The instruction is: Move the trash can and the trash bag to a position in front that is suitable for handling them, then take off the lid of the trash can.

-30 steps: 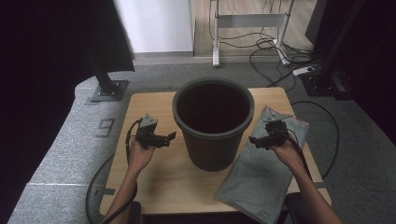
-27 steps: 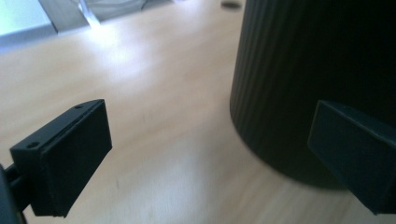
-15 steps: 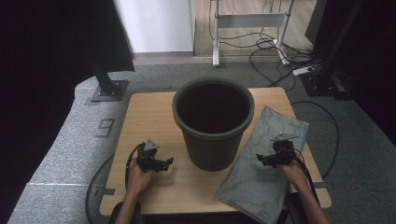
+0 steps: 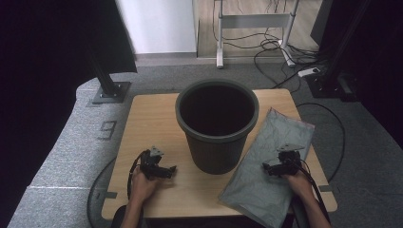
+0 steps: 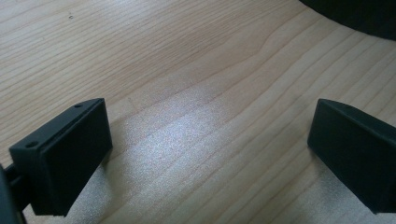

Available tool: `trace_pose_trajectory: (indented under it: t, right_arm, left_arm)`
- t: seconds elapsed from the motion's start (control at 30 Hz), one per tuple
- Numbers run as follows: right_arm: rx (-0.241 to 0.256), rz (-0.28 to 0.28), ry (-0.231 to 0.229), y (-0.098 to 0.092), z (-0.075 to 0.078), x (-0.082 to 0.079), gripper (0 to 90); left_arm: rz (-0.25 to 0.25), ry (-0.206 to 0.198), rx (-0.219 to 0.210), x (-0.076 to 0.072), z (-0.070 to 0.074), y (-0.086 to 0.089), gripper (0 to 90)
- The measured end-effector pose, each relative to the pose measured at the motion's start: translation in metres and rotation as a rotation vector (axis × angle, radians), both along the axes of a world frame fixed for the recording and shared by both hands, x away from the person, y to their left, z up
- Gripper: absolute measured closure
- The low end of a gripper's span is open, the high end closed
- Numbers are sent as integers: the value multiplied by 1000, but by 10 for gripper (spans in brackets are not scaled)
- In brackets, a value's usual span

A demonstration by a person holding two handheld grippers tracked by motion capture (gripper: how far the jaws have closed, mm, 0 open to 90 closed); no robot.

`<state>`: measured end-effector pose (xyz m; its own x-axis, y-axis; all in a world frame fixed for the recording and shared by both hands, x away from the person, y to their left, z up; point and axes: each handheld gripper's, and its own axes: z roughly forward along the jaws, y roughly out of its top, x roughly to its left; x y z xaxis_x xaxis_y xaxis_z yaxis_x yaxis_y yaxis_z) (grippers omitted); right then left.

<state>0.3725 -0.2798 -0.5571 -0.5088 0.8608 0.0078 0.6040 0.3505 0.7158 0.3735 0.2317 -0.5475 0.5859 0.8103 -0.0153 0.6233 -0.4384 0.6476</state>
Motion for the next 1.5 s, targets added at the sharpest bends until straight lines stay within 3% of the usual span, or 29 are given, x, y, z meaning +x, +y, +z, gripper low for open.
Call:
trace_pose_trajectory:
  t: [0.37,0.53,0.77,1.03,1.33,1.5]
  right_arm:
    - [0,0,0,0,0,0,0]
    - [0,1,0,0,0,0,0]
    - [0,1,0,0,0,0,0]
    - [1,1,0,0,0,0,0]
    - [0,2,0,0,0,0,0]
    - [0,2,0,0,0,0,0]
  left_arm:
    - [12,1,-4,1,0,0,0]
    - [19,33,13,3,3,-2,0]
    - [-7,79,-46,5,12,2,24]
    - [-34,86,-74,10,33,2,25]
    - [-62,37,-57,25,74,0,24]
    - [-69,31,-48,30,90,1,17]
